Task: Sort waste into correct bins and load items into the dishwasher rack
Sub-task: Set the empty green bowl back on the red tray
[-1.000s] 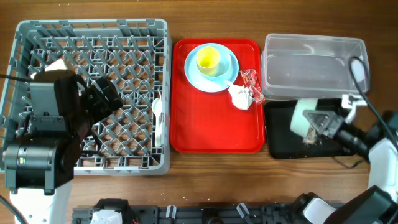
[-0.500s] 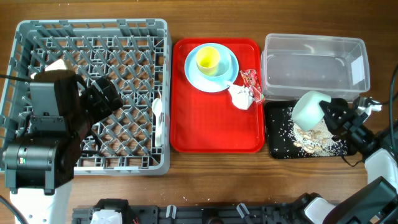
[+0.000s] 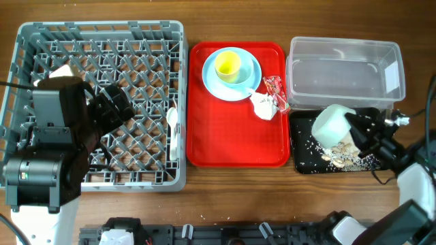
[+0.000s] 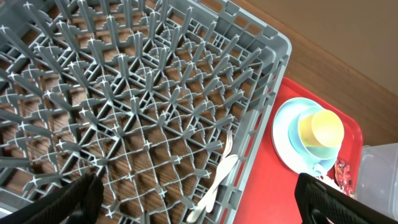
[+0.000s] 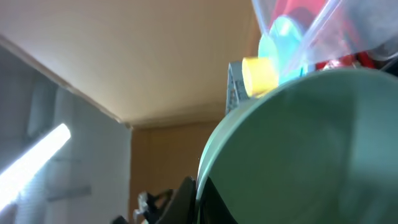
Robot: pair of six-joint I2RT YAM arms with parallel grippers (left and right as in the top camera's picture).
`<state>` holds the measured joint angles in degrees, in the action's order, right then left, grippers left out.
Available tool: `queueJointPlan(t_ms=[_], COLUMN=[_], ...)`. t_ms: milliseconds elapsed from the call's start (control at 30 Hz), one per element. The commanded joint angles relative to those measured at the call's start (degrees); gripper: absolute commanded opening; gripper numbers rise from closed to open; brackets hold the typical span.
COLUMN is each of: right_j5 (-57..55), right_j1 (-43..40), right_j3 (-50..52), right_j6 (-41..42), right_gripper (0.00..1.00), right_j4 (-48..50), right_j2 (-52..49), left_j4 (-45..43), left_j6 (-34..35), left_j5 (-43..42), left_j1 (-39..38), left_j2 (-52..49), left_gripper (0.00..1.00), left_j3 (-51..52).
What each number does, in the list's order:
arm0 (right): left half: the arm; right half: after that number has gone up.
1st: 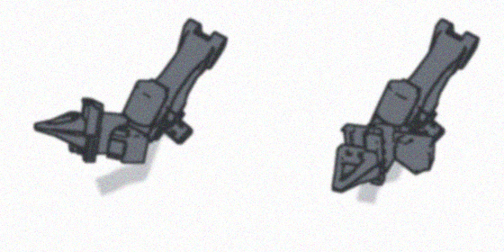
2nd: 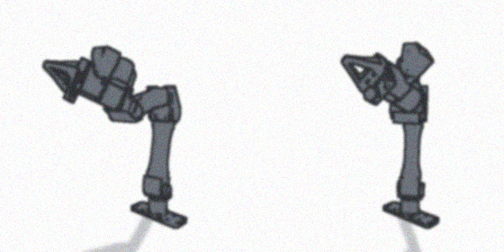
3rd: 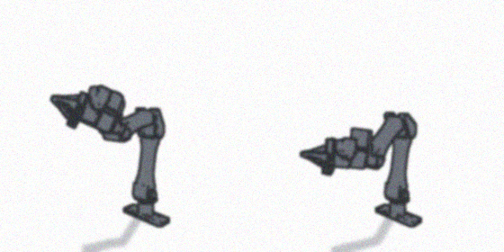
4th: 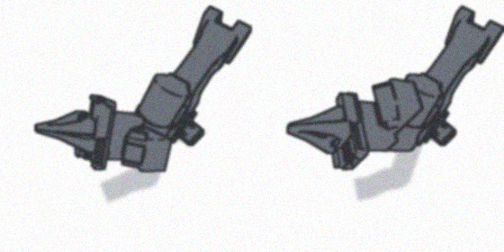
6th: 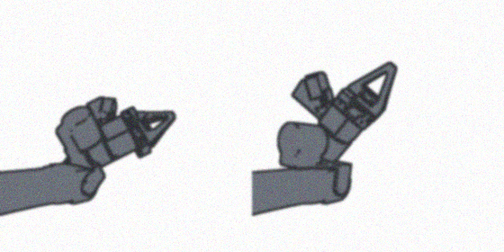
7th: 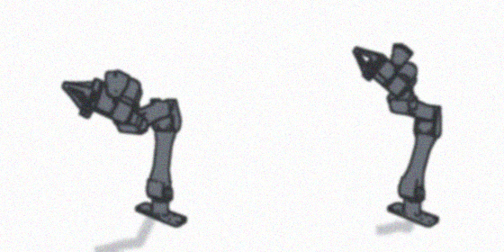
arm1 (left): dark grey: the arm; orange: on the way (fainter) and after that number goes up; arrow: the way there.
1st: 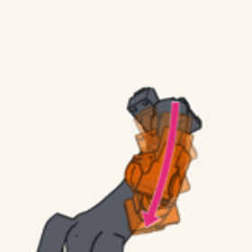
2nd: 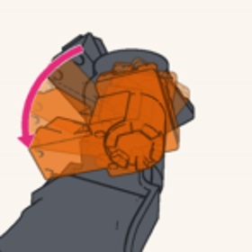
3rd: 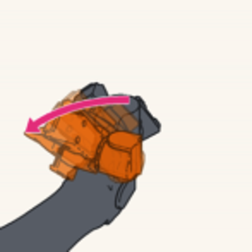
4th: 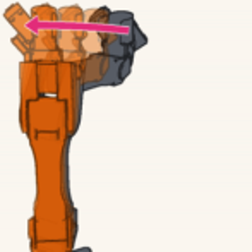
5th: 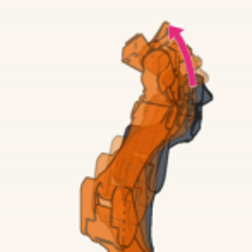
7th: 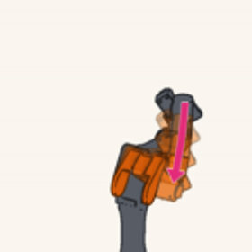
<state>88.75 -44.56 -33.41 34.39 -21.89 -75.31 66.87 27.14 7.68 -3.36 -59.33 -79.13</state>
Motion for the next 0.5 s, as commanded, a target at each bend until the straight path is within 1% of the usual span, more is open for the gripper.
queueJointPlan(t_ms=[0,67,133,167,233,267,300,333,367,433,467], right_j5=[-5.97,-15.19,-31.85,-38.75,-56.13,-63.08,-73.88,-80.46,-89.13,-96.59,-97.13], right_j1=[9.03,17.86,33.77,40.09,57.7,64.43,75.17,81.55,88.65,94.29,95.3], right_j3=[-1.84,-4.02,-5.29,-5.29,-5.29,-5.29,-5.29,-5.29,-5.33,-6.1,-7.1], right_j6=[2.32,5.81,9.29,10.27,10.97,10.62,9.44,8.0,5.57,2.62,0.28], right_gripper=[0.04,0.04,0.04,0.04,0.04,0.04,0.04,0.04,0.04,0.04,0.04], right_j4=[0.92,0.9,0.87,0.81,0.92,0.98,1.97,3.67,6.73,9.64,10.75], right_j2=[9.94,15.93,22.58,23.78,22.95,21.64,18.05,14.56,8.68,-0.11,-4.59], left_j4=[-0.13,-0.13,-0.13,-0.13,-0.13,-0.13,-0.13,-0.13,-0.13,-0.13,-0.13], left_j6=[-0.09,-0.09,-0.11,-0.09,-0.09,-0.09,-0.09,-0.11,-0.09,-0.09,-0.11], left_j5=[0.55,0.52,0.55,0.55,0.55,0.52,0.55,0.52,0.55,0.55,0.55], left_j1=[0.37,0.37,0.37,0.37,0.37,0.37,0.37,0.37,0.37,0.37,0.37], left_j2=[0.31,0.31,0.31,0.31,0.31,0.31,0.31,0.31,0.31,0.31,0.31], left_gripper=[1.0,1.0,1.0,1.0,1.0,1.0,1.0,1.0,1.0,1.0,1.0], left_j3=[-0.22,-0.22,-0.22,-0.22,-0.22,-0.22,-0.22,-0.22,-0.22,-0.22,-0.22])
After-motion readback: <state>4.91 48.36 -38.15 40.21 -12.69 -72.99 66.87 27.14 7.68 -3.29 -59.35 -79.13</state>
